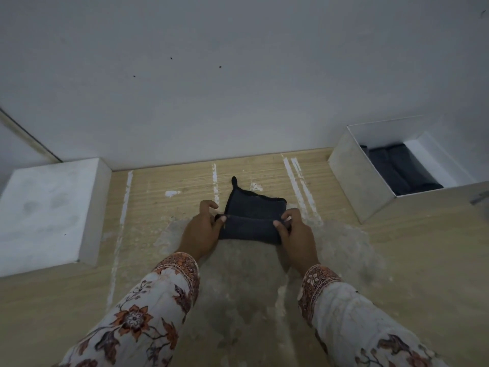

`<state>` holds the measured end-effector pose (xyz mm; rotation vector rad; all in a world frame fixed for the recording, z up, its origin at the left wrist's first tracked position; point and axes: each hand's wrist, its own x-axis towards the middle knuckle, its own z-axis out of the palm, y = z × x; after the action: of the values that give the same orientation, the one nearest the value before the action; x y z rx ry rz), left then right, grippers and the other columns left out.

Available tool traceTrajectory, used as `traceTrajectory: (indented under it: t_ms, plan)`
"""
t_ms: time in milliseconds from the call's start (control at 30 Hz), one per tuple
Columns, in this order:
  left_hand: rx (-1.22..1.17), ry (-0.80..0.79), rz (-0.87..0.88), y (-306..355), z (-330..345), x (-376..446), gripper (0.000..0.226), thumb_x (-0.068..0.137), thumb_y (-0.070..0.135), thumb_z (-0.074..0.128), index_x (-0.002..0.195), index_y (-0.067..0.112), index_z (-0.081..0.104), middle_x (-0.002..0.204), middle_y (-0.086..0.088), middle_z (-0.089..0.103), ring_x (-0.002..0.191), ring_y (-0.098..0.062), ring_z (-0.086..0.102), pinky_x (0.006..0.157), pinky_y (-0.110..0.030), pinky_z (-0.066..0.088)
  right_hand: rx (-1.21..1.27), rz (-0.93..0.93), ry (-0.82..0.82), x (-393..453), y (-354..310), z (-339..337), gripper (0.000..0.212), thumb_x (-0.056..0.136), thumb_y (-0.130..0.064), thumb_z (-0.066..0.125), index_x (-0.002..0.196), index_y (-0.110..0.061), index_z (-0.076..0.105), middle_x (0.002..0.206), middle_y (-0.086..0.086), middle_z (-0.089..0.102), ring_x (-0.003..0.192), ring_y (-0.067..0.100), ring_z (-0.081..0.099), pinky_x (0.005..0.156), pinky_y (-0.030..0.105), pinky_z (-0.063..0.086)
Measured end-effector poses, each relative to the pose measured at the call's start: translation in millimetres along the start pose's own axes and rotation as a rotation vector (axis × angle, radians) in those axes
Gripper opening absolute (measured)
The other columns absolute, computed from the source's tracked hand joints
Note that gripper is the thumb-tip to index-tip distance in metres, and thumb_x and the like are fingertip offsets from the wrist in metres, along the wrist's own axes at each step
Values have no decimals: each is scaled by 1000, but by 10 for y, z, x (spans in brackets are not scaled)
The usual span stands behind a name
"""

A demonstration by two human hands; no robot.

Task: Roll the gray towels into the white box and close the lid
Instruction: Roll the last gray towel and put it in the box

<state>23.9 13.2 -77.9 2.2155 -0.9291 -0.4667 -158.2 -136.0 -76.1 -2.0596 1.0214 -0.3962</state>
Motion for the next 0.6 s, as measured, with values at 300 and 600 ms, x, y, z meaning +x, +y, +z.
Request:
traceTrajectory:
  t_ms: [300, 600]
  plan:
    - [123, 121, -73, 65, 158, 135, 32, 91, 31, 59, 115, 20, 43, 92, 2, 56, 81, -16, 55, 64, -32, 46, -230, 28, 152, 28, 10, 134, 15, 93, -30, 55, 94, -21, 44, 93, 0, 51, 81, 18, 51, 61, 28, 39]
    - [639, 5, 591, -162, 91, -16, 43, 86, 44, 51, 120, 18, 56, 121, 0, 56, 105, -21, 54, 87, -35, 44, -557, -412, -17, -138, 171, -7, 43, 80, -48, 57, 113, -22, 58, 110, -1, 57, 101, 21, 52, 82, 35, 42]
